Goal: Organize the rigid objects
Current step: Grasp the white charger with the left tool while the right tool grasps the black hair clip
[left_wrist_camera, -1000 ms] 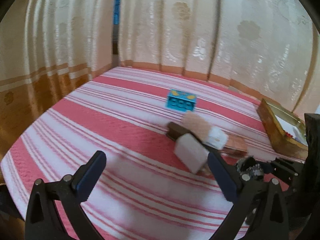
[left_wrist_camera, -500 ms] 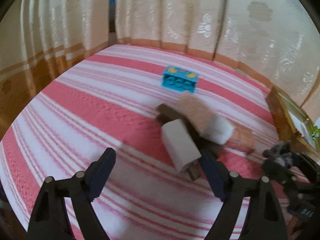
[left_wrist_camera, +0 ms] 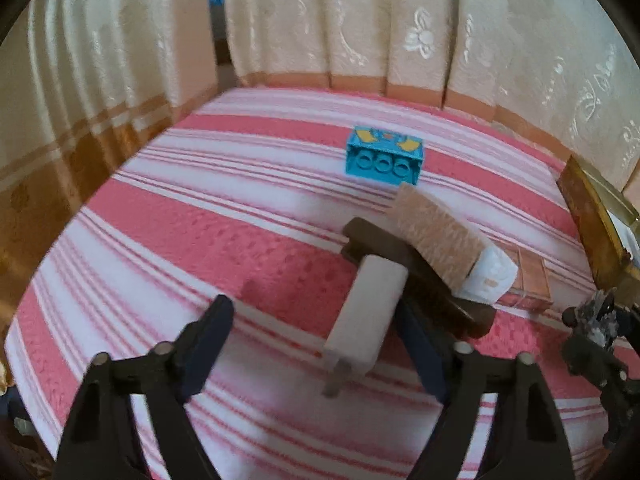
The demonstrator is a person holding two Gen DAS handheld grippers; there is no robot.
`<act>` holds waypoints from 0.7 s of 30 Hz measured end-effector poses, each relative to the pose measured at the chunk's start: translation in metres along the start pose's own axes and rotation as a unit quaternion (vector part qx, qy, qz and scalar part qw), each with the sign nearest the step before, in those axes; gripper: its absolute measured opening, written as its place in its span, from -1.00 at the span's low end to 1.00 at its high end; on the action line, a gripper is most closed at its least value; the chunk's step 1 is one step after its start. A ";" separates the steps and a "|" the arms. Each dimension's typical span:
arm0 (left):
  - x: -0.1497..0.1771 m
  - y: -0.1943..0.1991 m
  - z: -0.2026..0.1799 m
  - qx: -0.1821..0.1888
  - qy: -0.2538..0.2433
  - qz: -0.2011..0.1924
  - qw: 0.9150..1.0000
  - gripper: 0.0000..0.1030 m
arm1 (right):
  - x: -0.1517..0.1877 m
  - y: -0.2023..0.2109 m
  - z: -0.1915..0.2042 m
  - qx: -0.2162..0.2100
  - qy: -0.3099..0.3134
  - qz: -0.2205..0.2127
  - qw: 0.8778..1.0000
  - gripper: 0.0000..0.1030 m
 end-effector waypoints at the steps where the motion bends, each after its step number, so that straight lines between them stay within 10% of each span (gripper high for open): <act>1: 0.000 -0.002 0.000 0.008 0.001 0.005 1.000 0.39 | 0.000 0.000 0.000 0.000 0.000 -0.001 1.000 0.35; 4: 0.000 -0.001 -0.003 0.013 -0.009 0.004 1.000 0.25 | -0.001 0.000 -0.001 0.001 -0.001 -0.002 1.000 0.35; 8: 0.000 0.002 -0.014 0.029 -0.031 -0.003 0.999 -0.60 | -0.002 0.001 -0.001 0.000 -0.003 -0.004 1.000 0.35; 21: 0.001 0.039 -0.011 0.032 0.014 -0.085 0.996 -0.60 | -0.010 0.025 -0.006 0.008 -0.006 -0.058 0.998 0.35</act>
Point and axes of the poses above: each gripper's, at about its wrist camera, not at the fingertips, and y roughly against the way its jaws point, z to its left, x to its underside, the point moved 9 cm from there along -y, roughly the way its jaws point, and after that the axes turned 8 degrees about z, right-handed, at the moved point
